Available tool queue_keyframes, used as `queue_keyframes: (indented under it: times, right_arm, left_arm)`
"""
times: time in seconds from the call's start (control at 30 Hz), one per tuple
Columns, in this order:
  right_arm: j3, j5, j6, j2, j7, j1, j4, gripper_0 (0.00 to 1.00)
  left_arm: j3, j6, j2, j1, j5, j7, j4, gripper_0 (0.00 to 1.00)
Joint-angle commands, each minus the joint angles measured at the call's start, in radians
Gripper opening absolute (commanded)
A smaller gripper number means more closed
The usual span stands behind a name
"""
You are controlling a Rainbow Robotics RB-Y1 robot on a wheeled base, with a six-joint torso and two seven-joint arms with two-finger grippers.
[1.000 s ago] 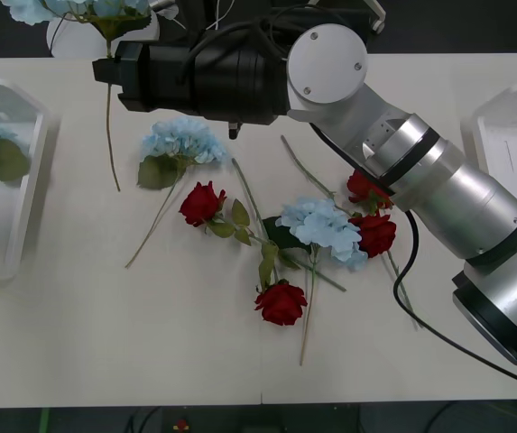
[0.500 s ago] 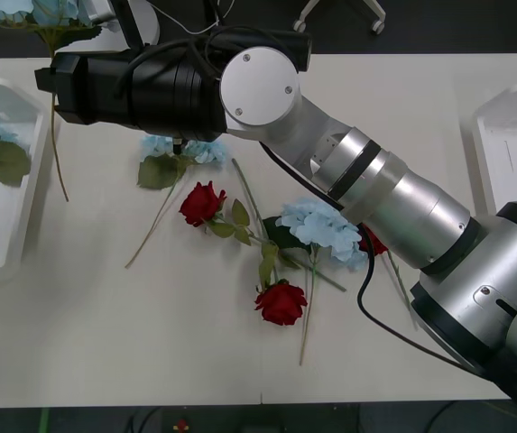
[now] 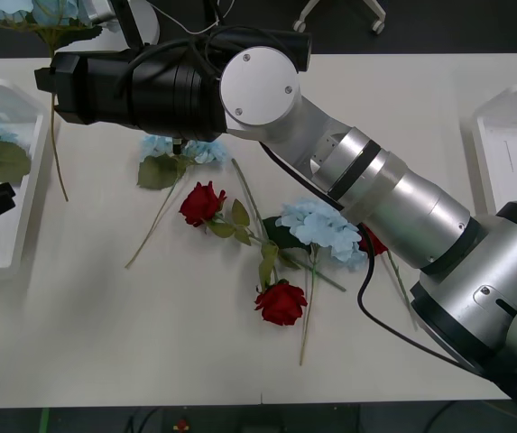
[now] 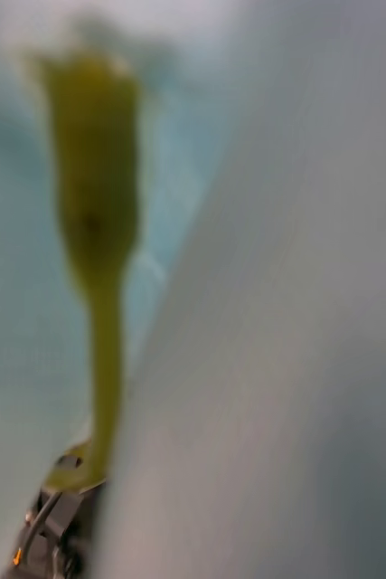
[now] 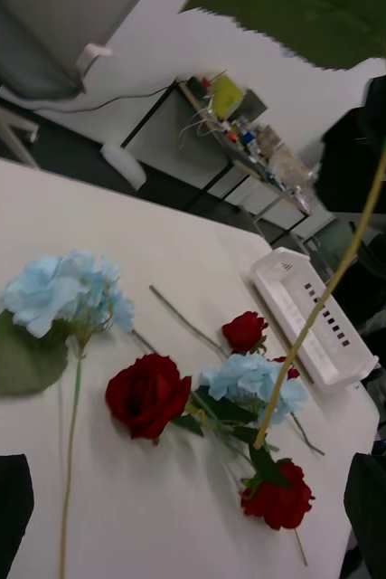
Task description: Put the red flowers into the right box and the blue flowers into the left box
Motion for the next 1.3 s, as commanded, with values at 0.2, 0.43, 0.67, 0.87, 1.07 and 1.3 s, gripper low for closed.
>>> queue_keyframes:
  times: [0.2,0.43,0.67,0.87,1.07,1.3]
  right_arm:
    - [0.026,-0.045,0.002,0.012,-0.018,-0.052,-0.025,0.00]
    - [0.032,-0.043,0.000,0.012,-0.020,-0.050,-0.025,0.00]
    - [0.034,-0.045,0.002,0.012,-0.023,-0.050,-0.025,0.00]
    - [0.034,-0.046,0.002,0.012,-0.026,-0.050,-0.025,0.00]
    - [0.035,-0.045,0.002,0.012,-0.027,-0.050,-0.025,0.02]
    - [0.035,-0.046,0.002,-0.001,-0.038,-0.050,-0.025,0.89]
  left_arm:
    - [-0.049,-0.188,-0.120,0.048,0.015,-0.100,-0.257,1.00]
    - [-0.161,-0.384,-0.129,0.004,0.012,-0.100,-0.313,0.38]
    - [-0.205,-0.459,-0.143,-0.019,0.012,-0.089,-0.313,0.00]
    - [-0.199,-0.467,-0.142,-0.022,0.014,-0.062,-0.313,0.00]
    - [-0.184,-0.467,-0.142,-0.024,0.023,-0.040,-0.313,0.00]
    - [-0.148,-0.467,-0.140,-0.024,0.015,-0.011,-0.303,0.00]
